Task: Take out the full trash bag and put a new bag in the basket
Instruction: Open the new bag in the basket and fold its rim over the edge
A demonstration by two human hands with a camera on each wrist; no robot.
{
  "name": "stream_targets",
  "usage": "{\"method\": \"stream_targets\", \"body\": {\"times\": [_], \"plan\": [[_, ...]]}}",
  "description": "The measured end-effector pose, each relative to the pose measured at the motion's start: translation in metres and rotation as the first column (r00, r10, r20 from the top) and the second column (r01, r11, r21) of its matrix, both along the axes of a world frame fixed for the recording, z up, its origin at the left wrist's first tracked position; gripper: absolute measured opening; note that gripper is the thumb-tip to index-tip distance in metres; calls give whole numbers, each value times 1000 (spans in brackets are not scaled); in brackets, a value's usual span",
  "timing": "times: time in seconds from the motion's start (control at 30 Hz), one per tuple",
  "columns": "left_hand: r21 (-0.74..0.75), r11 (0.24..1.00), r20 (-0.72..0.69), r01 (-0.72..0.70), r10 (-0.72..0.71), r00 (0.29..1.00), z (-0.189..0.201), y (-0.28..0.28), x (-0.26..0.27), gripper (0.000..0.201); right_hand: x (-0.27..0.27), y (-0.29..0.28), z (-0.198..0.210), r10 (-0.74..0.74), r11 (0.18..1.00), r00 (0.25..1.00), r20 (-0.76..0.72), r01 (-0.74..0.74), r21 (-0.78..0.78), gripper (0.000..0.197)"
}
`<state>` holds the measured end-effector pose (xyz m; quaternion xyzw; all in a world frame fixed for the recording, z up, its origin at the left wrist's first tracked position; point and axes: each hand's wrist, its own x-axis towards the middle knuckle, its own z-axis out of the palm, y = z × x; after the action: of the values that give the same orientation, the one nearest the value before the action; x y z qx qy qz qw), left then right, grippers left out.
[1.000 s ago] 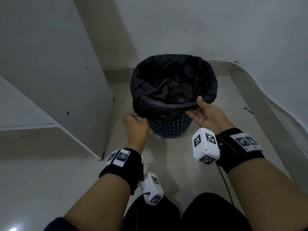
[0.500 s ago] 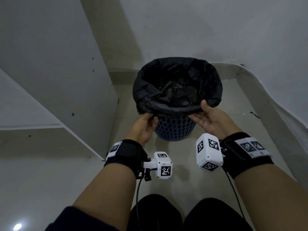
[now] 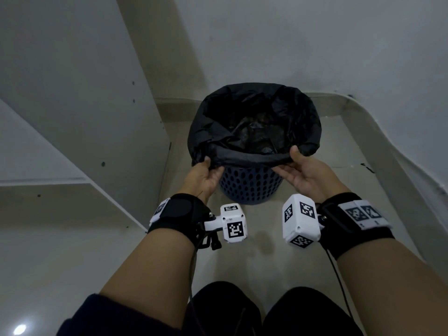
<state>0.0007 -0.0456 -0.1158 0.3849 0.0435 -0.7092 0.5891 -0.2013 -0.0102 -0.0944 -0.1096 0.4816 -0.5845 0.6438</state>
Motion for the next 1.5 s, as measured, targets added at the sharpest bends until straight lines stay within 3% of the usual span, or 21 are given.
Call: {"method": "stream_targets", "body": {"times": [0.13, 0.2, 0.3, 0.4, 0.5, 0.67, 0.87, 0.93, 1.1, 1.23, 1.27, 1.33, 1.4, 1.5], "plan": [[-44, 997, -124, -63, 57, 991, 1, 8, 0, 40, 2, 0, 2, -3, 1000, 1000, 0, 3, 1, 13], [-102, 994, -89, -40, 31, 996, 3, 11, -1, 37, 2, 0, 2, -1, 1000, 1000, 1, 1, -7, 13], [-65, 995, 155, 77, -66, 986, 6, 7, -3, 36, 2, 0, 1, 5, 1000, 1000, -5, -5, -20, 14], [56, 986, 399, 157, -166, 902, 0, -3, 0, 34, 1, 0, 1, 16, 1000, 1000, -13, -16, -14, 14], [56, 985, 388, 165, -173, 905, 3, -14, 4, 27, 1, -1, 1, 20, 1000, 1000, -16, -20, -1, 15], [25, 999, 292, 40, -45, 955, 11, -23, 9, 39, 2, -3, 2, 13, 1000, 1000, -11, -13, 3, 12], [-35, 995, 45, -95, 96, 994, 19, -27, 13, 14, 2, -3, 2, 15, 1000, 1000, -17, -15, 9, 13], [-38, 996, 85, -76, 79, 993, 23, -32, 13, 13, 1, -4, 2, 11, 1000, 1000, -19, -11, 14, 13], [40, 999, 196, -5, -3, 981, 22, -39, 12, 36, 0, -3, 2, 15, 1000, 1000, -27, -15, 11, 14], [74, 997, 374, 35, -60, 925, 24, -37, 13, 22, 0, -3, 0, 25, 1000, 999, -22, -25, 10, 14], [72, 996, 366, 49, -72, 928, 20, -40, 15, 14, -1, -4, -1, 26, 1000, 999, -24, -26, 10, 15], [60, 996, 318, 72, -87, 944, 20, -42, 20, 25, -1, -4, -3, 25, 1000, 999, -26, -25, 9, 19], [-9, 995, 290, 99, -92, 952, 29, -38, 20, 22, 0, -6, -4, 19, 1000, 1000, -22, -19, 12, 18], [-76, 971, 370, 226, -183, 911, 34, -35, 15, 37, 0, -7, -3, 16, 1000, 1000, -17, -16, 16, 13]]}}
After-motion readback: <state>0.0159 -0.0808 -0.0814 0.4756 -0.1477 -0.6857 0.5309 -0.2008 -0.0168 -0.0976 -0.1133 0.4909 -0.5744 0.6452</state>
